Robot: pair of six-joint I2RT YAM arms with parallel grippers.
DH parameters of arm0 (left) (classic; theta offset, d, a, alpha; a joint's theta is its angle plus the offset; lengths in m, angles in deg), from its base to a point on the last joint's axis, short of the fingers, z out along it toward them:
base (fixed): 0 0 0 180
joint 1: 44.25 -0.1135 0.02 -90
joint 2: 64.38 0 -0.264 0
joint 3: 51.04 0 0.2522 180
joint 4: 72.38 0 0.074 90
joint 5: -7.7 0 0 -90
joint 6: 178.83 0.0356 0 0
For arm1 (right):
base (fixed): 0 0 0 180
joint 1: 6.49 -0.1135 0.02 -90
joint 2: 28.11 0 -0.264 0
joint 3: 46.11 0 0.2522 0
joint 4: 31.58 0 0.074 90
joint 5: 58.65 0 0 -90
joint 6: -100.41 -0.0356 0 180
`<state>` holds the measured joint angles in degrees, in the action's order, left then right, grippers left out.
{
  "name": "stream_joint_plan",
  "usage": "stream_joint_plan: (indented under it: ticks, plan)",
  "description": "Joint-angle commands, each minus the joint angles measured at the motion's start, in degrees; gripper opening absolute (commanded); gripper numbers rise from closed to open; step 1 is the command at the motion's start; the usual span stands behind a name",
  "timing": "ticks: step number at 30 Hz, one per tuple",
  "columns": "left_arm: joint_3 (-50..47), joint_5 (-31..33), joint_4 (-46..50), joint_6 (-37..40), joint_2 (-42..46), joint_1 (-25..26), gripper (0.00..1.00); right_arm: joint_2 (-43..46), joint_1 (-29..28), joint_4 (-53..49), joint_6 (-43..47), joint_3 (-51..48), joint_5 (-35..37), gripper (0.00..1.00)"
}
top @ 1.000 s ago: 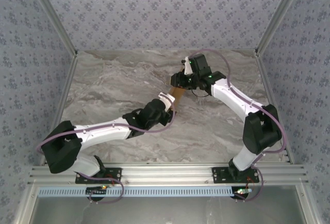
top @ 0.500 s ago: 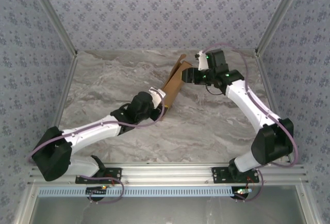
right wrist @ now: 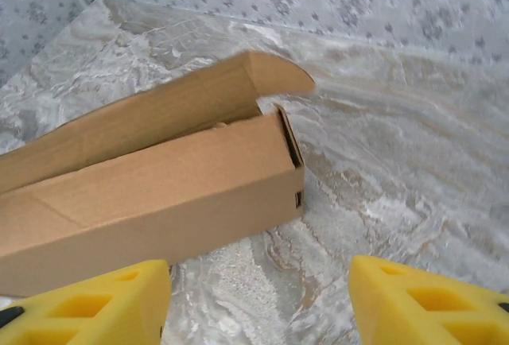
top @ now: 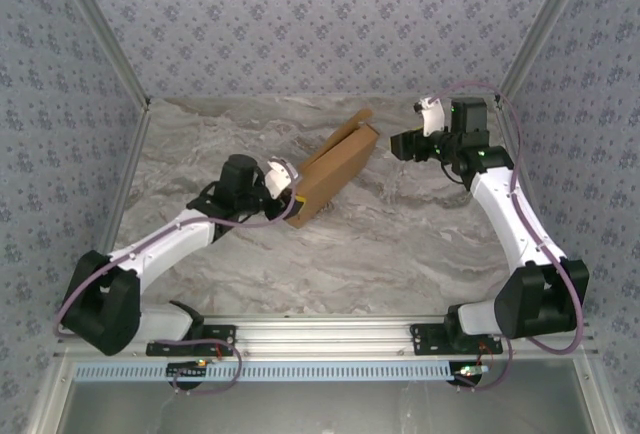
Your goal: Fold the paper box
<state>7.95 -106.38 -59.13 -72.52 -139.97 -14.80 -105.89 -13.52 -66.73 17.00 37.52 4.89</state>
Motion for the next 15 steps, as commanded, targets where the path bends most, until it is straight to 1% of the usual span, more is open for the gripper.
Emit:
stream_joint_plan:
  ticks: [1,3,5,7,9,13,15]
  plan:
    - [4.33,-12.57,1.99,9.74,-1.74,-3.32,0.32,-0.47,-0.03,1.43,12.61,0.80,-2.55,0.62]
    - [6.90,-16.43,6.31,13.11,-3.48,-5.80,0.32,-2.07,0.18,-1.02,16.57,3.01,-3.81,0.62]
    - [8.81,-20.10,9.38,15.81,-4.84,-7.89,0.33,-4.82,0.10,-6.08,20.25,6.44,-5.55,0.62]
    - [9.86,-22.67,10.97,18.36,-5.72,-9.50,0.34,-7.60,0.13,-9.49,22.88,9.98,-5.64,0.62]
    - [10.80,-24.83,13.42,21.54,-6.35,-10.57,0.35,-9.31,0.08,-10.74,24.63,11.52,-5.62,0.62]
    - [14.26,-28.71,21.19,27.71,-8.95,-12.46,0.36,-11.00,0.08,-12.50,28.90,13.15,-5.84,0.61]
    - [16.08,-30.32,24.28,29.54,-10.64,-13.11,0.36,-11.89,0.17,-12.79,30.37,13.60,-5.52,0.61]
